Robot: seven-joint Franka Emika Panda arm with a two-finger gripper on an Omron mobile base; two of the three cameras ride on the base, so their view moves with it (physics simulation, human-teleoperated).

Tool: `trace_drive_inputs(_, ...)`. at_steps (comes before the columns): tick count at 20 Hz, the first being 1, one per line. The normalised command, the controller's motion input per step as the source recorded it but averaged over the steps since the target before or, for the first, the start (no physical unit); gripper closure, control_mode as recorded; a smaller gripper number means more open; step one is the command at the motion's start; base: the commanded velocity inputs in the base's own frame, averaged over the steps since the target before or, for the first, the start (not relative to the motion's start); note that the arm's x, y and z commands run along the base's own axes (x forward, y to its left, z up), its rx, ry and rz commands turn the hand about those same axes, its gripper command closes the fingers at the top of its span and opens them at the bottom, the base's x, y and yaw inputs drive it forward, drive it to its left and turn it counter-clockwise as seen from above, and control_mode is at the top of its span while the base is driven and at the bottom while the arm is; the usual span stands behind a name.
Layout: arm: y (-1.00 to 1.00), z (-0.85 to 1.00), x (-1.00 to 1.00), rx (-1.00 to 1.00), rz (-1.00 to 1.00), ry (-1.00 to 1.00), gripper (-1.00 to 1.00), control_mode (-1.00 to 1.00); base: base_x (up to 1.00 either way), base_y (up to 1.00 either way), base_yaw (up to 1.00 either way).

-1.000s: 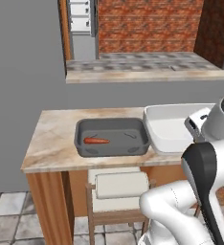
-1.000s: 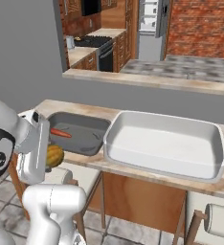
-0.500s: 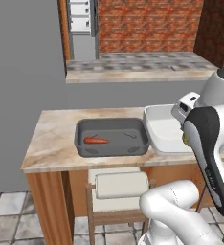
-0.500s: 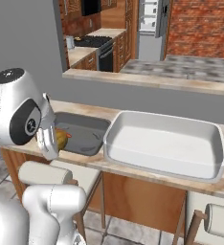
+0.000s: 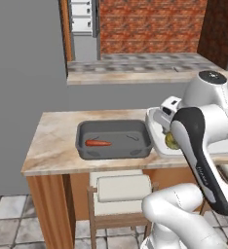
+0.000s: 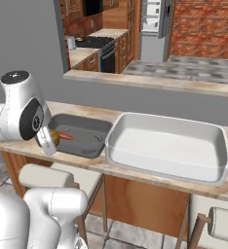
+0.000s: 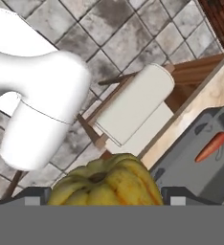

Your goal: Place the cold items (carrot and squash) from the fridge in one tupperware on the dining counter. Place the warm items (hot dog and kebab skewer) in the stove area in another tupperware.

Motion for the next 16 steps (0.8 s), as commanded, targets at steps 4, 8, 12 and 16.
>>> trace_drive_inputs(4,0.34,-0.36,0.58,0.03,0.05,0.0,1.0,-1.0,0.0,0.0,0.0)
trace_drive_inputs(8,0.07,-0.33,0.64,0.06,0.05,0.02,1.0,-1.0,0.0,0.0,0.0)
trace_drive_inputs(12,0.0,-0.23,0.67,0.08,0.08,0.06,1.0,-1.0,0.0,0.0,0.0)
trace_drive_inputs(16,0.0,-0.27,0.82,0.01,0.07,0.05,1.0,-1.0,0.0,0.0,0.0)
